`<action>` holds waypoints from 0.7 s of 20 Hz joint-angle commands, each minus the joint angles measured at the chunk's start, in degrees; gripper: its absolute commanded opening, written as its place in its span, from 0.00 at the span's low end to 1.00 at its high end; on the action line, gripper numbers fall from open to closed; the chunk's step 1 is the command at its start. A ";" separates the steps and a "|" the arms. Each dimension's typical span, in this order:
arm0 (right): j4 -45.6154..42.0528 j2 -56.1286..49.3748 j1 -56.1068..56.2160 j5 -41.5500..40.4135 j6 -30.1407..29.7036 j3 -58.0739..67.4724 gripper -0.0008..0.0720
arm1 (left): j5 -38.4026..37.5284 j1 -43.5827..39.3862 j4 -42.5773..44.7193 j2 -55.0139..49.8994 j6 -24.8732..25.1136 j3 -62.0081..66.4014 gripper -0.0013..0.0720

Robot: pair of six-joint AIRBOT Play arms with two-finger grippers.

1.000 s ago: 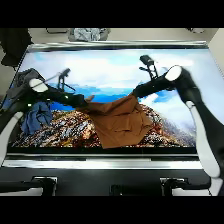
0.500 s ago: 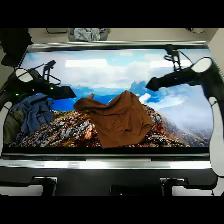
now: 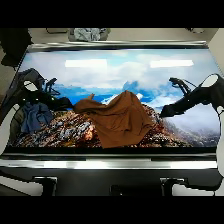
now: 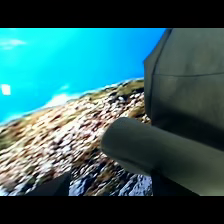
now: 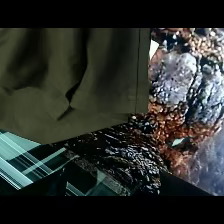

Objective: Fold the shirts.

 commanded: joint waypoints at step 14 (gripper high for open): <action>10.03 0.17 -0.28 -6.84 -4.72 -21.35 0.96 | 3.34 -2.03 -16.13 -8.48 7.41 -0.61 0.15</action>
